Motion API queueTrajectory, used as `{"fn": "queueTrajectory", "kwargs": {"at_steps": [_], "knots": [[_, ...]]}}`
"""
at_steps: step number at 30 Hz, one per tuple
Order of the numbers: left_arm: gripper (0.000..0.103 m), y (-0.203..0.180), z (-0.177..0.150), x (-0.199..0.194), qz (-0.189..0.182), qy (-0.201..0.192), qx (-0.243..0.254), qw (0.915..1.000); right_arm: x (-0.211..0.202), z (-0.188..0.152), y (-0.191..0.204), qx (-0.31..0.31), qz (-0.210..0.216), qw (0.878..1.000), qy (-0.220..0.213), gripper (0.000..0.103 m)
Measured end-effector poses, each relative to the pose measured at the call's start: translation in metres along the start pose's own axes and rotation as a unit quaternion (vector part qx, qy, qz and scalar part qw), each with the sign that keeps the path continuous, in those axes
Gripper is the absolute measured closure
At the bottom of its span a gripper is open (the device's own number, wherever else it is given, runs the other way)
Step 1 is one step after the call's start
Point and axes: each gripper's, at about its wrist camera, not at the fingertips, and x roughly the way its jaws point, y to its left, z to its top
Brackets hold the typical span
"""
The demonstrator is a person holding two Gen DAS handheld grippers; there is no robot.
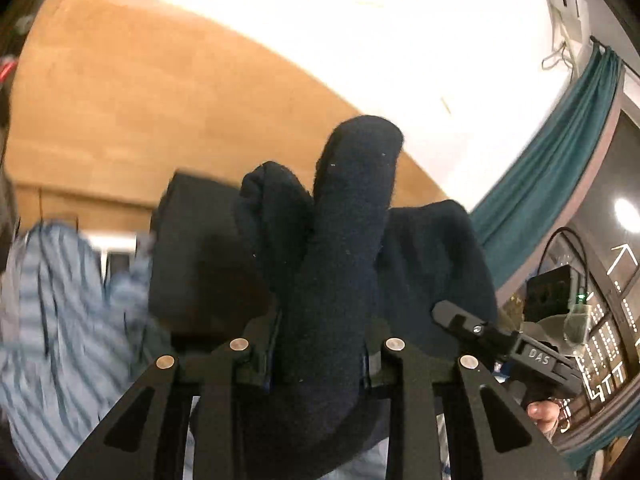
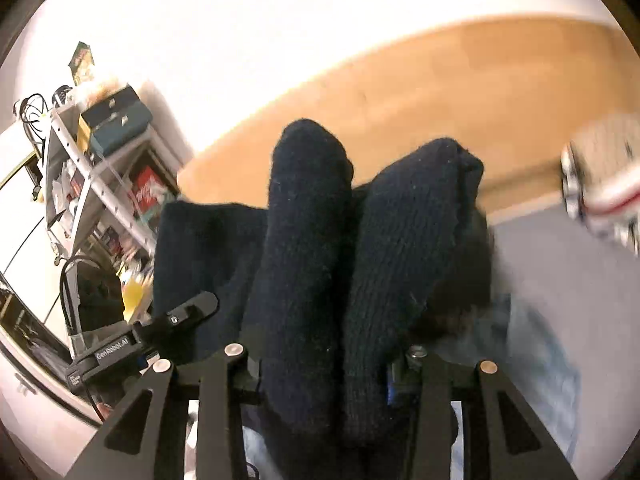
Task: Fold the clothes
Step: 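Carry the folded cardigan with both tools toward the wooden headboard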
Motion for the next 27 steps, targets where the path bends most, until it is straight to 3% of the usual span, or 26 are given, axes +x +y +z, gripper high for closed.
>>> {"fn": "queueTrajectory", "kwargs": {"at_steps": [7, 11, 14, 15, 18, 22, 27], "knots": [[0.073, 0.028, 0.069, 0.075, 0.027, -0.011, 0.006, 0.9996, 0.054, 0.072, -0.015, -0.031, -0.013, 0.999, -0.030, 0.060], [0.073, 0.065, 0.087, 0.141, 0.091, 0.020, 0.010, 0.9957, 0.104, 0.085, -0.068, 0.015, -0.021, 1.000, -0.015, 0.060], [0.073, 0.111, 0.082, 0.189, 0.151, 0.055, -0.013, 0.9869, 0.152, 0.077, -0.117, 0.058, -0.067, 0.996, 0.020, 0.060], [0.073, 0.125, 0.078, 0.196, 0.143, 0.054, -0.029, 0.9878, 0.167, 0.074, -0.133, 0.073, -0.083, 0.993, 0.032, 0.058], [0.068, 0.145, 0.072, 0.202, 0.111, 0.038, -0.045, 0.9921, 0.187, 0.055, -0.168, 0.124, -0.061, 0.990, 0.022, 0.050], [0.052, 0.152, 0.070, 0.198, 0.095, 0.030, -0.039, 0.9943, 0.181, 0.039, -0.183, 0.151, -0.032, 0.988, -0.004, 0.037], [0.035, 0.133, 0.055, 0.181, 0.159, -0.011, -0.019, 0.9870, 0.160, 0.032, -0.177, 0.134, -0.043, 0.990, -0.016, 0.027]]}}
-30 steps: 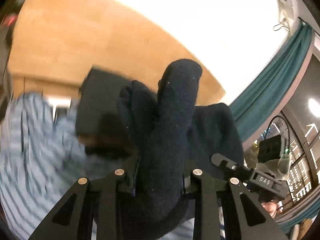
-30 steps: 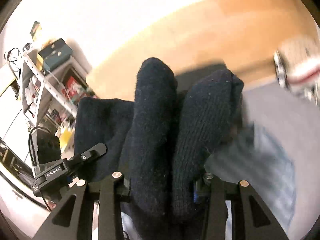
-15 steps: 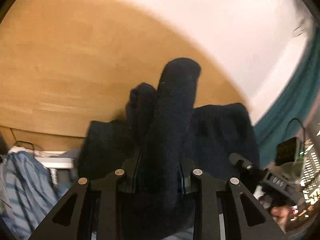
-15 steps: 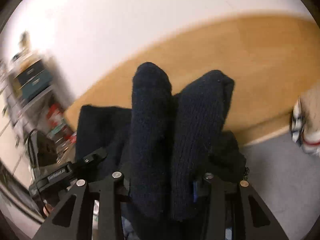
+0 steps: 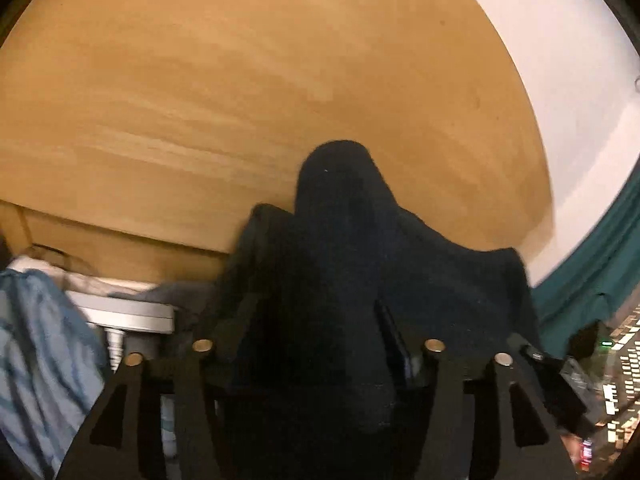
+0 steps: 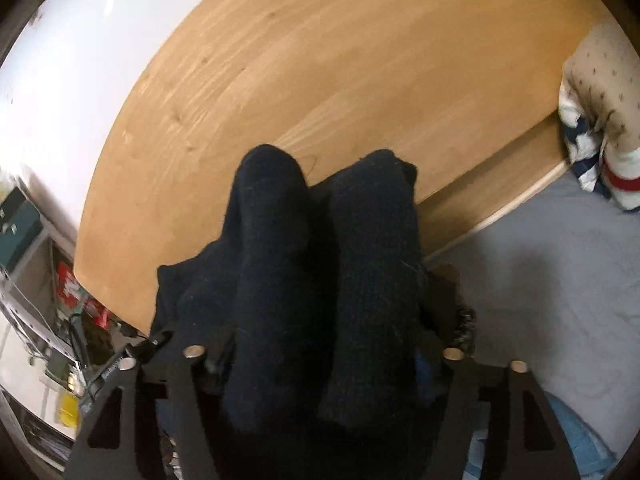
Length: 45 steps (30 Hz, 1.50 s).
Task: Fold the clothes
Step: 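Carry the folded cardigan with both tools toward the wooden headboard, then lower the folded cardigan onto the bed by the headboard and open both tools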
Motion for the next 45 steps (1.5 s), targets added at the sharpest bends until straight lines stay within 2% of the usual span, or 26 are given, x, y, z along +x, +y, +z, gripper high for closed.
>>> {"fn": "queueTrajectory", "kwargs": {"at_steps": [1, 5, 10, 18, 22, 24, 25, 26, 27, 28, 29, 30, 31, 32, 35, 40, 43, 45], "knots": [[0.031, -0.005, -0.001, -0.004, 0.018, -0.010, 0.012, 0.9997, -0.004, 0.000, 0.004, -0.010, -0.012, 1.000, -0.002, 0.027], [0.030, -0.020, -0.001, -0.016, 0.060, -0.032, 0.034, 0.9971, -0.022, -0.005, 0.015, -0.028, -0.049, 0.998, -0.014, 0.027], [0.030, -0.029, -0.003, -0.025, 0.087, -0.046, 0.055, 0.9937, -0.043, -0.009, 0.017, -0.040, -0.069, 0.996, -0.029, 0.027], [0.030, -0.042, -0.001, -0.052, 0.085, -0.043, 0.063, 0.9935, -0.062, 0.003, 0.044, -0.053, -0.065, 0.995, -0.046, 0.027], [0.031, -0.054, -0.004, -0.056, 0.070, -0.034, 0.070, 0.9945, -0.078, 0.000, 0.063, -0.074, -0.064, 0.994, -0.057, 0.027], [0.033, -0.059, -0.003, -0.060, 0.056, -0.023, 0.074, 0.9954, -0.085, -0.004, 0.072, -0.093, -0.071, 0.991, -0.063, 0.027], [0.038, -0.062, -0.003, -0.062, 0.047, -0.019, 0.077, 0.9958, -0.088, -0.007, 0.077, -0.104, -0.077, 0.989, -0.067, 0.027], [0.047, -0.065, -0.002, -0.064, 0.037, -0.017, 0.079, 0.9960, -0.091, -0.009, 0.082, -0.115, -0.085, 0.987, -0.071, 0.029], [0.053, -0.066, 0.000, -0.065, 0.027, -0.015, 0.077, 0.9966, -0.092, -0.011, 0.087, -0.126, -0.094, 0.985, -0.075, 0.037], [0.064, -0.067, 0.001, -0.065, 0.017, -0.012, 0.073, 0.9971, -0.093, -0.014, 0.092, -0.139, -0.104, 0.982, -0.078, 0.049], [0.072, -0.068, 0.001, -0.065, 0.008, -0.011, 0.068, 0.9976, -0.093, -0.016, 0.097, -0.154, -0.111, 0.979, -0.080, 0.055], [0.076, -0.068, 0.003, -0.063, -0.002, -0.009, 0.063, 0.9980, -0.092, -0.018, 0.103, -0.172, -0.119, 0.975, -0.080, 0.064], [0.084, -0.069, 0.004, -0.060, -0.012, -0.009, 0.059, 0.9981, -0.088, -0.021, 0.109, -0.191, -0.128, 0.970, -0.078, 0.066], [0.089, -0.071, 0.005, -0.058, -0.014, -0.009, 0.059, 0.9981, -0.083, -0.024, 0.117, -0.213, -0.136, 0.965, -0.075, 0.069], [0.093, -0.077, 0.008, -0.045, -0.004, -0.015, 0.074, 0.9972, -0.064, -0.029, 0.136, -0.270, -0.149, 0.949, -0.065, 0.073], [0.093, -0.092, 0.027, -0.012, 0.018, -0.017, 0.093, 0.9953, -0.016, -0.011, 0.154, -0.305, -0.164, 0.936, -0.057, 0.076], [0.093, -0.098, 0.044, 0.015, 0.052, -0.017, 0.111, 0.9923, 0.017, 0.011, 0.154, -0.303, -0.187, 0.933, -0.057, 0.076], [0.093, -0.095, 0.052, 0.033, 0.073, -0.017, 0.113, 0.9908, 0.035, 0.027, 0.149, -0.288, -0.199, 0.935, -0.053, 0.076]]}}
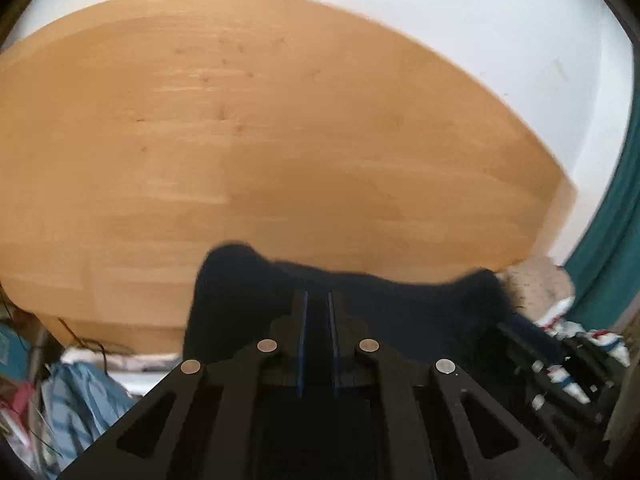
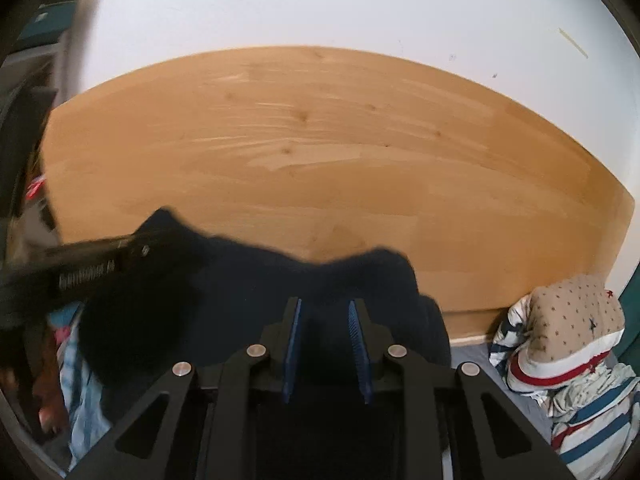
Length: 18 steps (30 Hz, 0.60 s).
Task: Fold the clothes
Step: 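Lower the folded cardigan onto the bed by the headboard and open both tools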
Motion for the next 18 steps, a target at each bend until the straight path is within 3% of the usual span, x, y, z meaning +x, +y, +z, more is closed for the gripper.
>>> {"fn": "queueTrajectory", "kwargs": {"at_steps": [3, 8, 12, 14, 16, 18], "knots": [[0.094, 0.022, -0.002, 0.042, 0.020, 0.048, -0.036, 0.9980, 0.035, 0.009, -0.018, 0.035, -0.025, 0.999, 0.018, 0.078], [0.093, 0.049, -0.020, 0.074, -0.016, 0.067, -0.092, 0.9934, 0.093, -0.025, -0.063, 0.161, 0.039, 0.984, 0.067, 0.086], [0.093, 0.033, -0.021, 0.082, 0.003, 0.068, -0.061, 0.9958, 0.109, -0.046, -0.071, 0.179, 0.035, 0.981, 0.061, 0.088], [0.093, 0.035, -0.021, 0.084, -0.003, 0.075, -0.072, 0.9945, 0.111, -0.053, -0.089, 0.233, 0.064, 0.968, 0.064, 0.091], [0.093, 0.038, -0.022, 0.087, -0.011, 0.083, -0.087, 0.9927, 0.115, -0.059, -0.102, 0.272, 0.082, 0.957, 0.064, 0.103], [0.093, 0.041, -0.024, 0.090, -0.018, 0.090, -0.101, 0.9906, 0.117, -0.067, -0.105, 0.281, 0.082, 0.954, 0.065, 0.103]]}}
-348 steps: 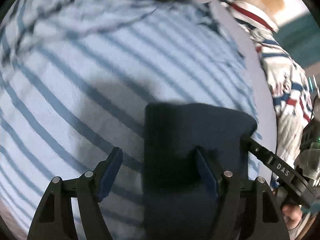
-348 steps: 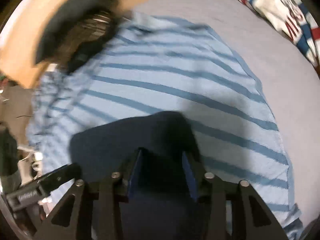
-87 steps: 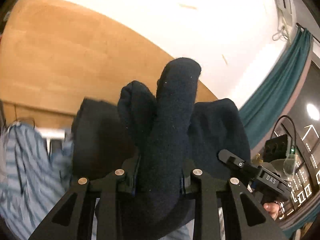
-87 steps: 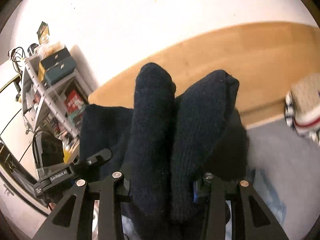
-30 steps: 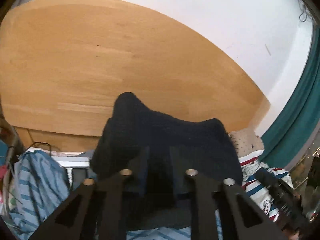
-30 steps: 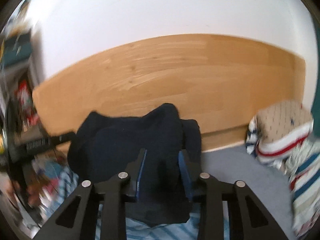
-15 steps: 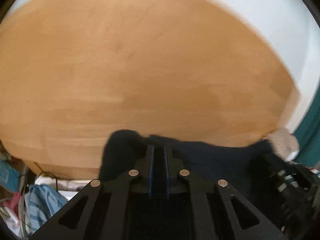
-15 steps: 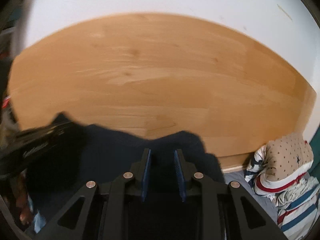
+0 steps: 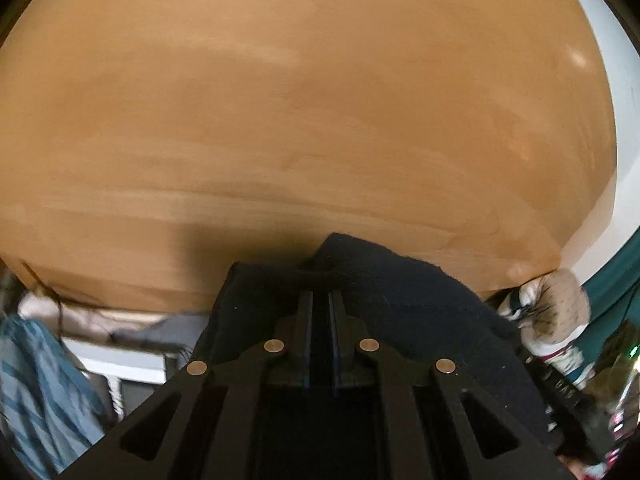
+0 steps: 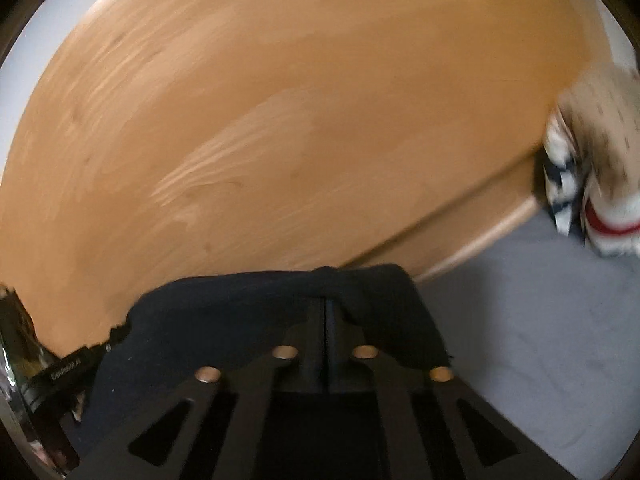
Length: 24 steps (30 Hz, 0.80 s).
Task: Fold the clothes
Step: 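Lower the folded cardigan onto the bed by the headboard and open both tools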
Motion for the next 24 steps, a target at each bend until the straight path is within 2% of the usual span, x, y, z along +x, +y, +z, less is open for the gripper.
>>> {"fn": "queueTrajectory", "kwargs": {"at_steps": [2, 6, 12, 14, 16, 19, 21, 22, 24], "knots": [[0.093, -0.007, -0.003, 0.000, 0.014, -0.001, 0.016, 0.9998, -0.001, -0.005, 0.004, -0.022, -0.020, 1.000, -0.007, 0.103], [0.093, -0.015, -0.009, -0.007, 0.053, -0.011, 0.051, 0.9972, -0.006, -0.015, 0.029, -0.091, -0.090, 0.992, -0.017, 0.103], [0.093, -0.020, -0.017, -0.013, 0.078, -0.018, 0.082, 0.9933, -0.013, -0.022, 0.048, -0.117, -0.139, 0.983, -0.023, 0.103], [0.093, -0.019, -0.017, -0.018, 0.105, -0.026, 0.092, 0.9899, -0.029, -0.026, 0.054, -0.108, -0.112, 0.987, -0.046, 0.100], [0.093, -0.018, -0.017, -0.018, 0.122, -0.028, 0.095, 0.9876, -0.055, -0.036, 0.061, -0.102, -0.061, 0.989, -0.093, 0.094], [0.093, -0.014, -0.018, -0.020, 0.127, -0.028, 0.087, 0.9877, -0.086, -0.051, 0.084, -0.134, -0.013, 0.981, -0.141, 0.086], [0.093, -0.015, -0.018, -0.022, 0.126, -0.030, 0.089, 0.9876, -0.091, -0.055, 0.102, -0.168, 0.004, 0.975, -0.144, 0.084], [0.093, -0.016, -0.019, -0.023, 0.124, -0.031, 0.091, 0.9876, -0.089, -0.057, 0.110, -0.184, 0.005, 0.972, -0.143, 0.079], [0.093, -0.016, -0.019, -0.025, 0.121, -0.035, 0.091, 0.9878, -0.077, -0.063, 0.124, -0.219, -0.020, 0.967, -0.127, 0.079]]}}
